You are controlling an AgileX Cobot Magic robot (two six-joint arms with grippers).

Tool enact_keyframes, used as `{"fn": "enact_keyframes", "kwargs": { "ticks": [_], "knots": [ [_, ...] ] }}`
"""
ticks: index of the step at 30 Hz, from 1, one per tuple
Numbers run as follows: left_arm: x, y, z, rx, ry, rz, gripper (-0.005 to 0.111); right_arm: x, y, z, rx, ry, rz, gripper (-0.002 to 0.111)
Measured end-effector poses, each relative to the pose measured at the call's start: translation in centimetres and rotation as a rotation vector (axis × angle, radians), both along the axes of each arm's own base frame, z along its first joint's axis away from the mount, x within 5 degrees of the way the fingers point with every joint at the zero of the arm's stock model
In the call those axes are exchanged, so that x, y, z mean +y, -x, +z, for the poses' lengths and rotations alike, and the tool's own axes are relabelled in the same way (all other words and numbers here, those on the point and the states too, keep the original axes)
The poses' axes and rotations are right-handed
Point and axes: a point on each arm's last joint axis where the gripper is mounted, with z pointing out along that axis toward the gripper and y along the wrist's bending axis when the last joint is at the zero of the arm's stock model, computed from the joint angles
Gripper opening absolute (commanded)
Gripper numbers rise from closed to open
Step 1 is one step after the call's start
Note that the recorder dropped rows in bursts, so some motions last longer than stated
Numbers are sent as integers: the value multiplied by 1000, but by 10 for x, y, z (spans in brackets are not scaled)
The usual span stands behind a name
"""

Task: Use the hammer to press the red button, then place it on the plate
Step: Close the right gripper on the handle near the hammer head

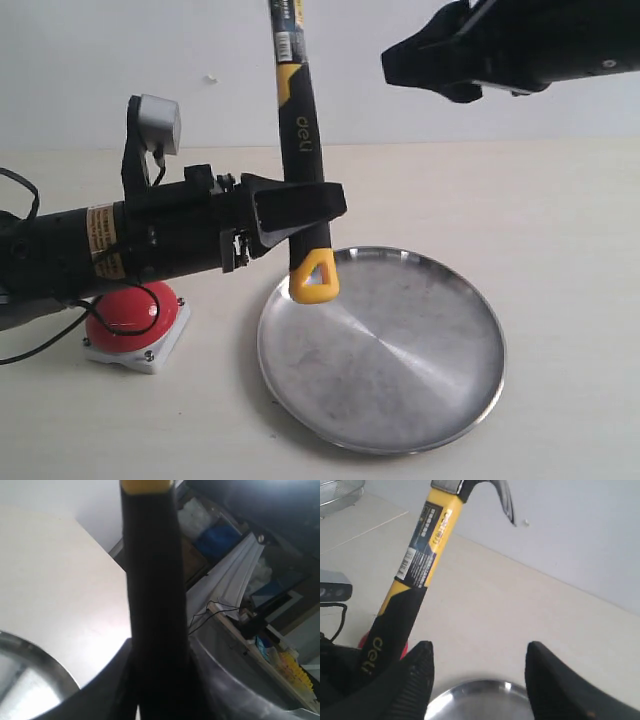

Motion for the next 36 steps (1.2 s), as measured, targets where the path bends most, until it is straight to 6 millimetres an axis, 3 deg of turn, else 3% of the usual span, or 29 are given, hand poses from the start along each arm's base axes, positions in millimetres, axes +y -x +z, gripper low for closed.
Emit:
{"fn": "enact_keyframes", "kwargs": {
  "ticks": [7,12,16,20,28,36],
  "knots": [
    [-1,2,-1,-23,-18,-22,0,-11,-28,5,246,-127,200,48],
    [0,2,-1,-22,-17,-20,0,-8,-58,-37,456,-319,328,48],
    [0,0,-1,-17,-16,-5,0,-5,-78,-65,495,-402,338,49],
    [1,-2,-1,-4,-9,20,0,-3,-85,-75,453,-418,358,52],
    [2,-7,2,14,29,77,0,-1,-87,-71,395,-448,370,52],
    [-1,-16,14,-15,66,98,0,21,-81,-67,370,-484,423,57]
  ]
}}
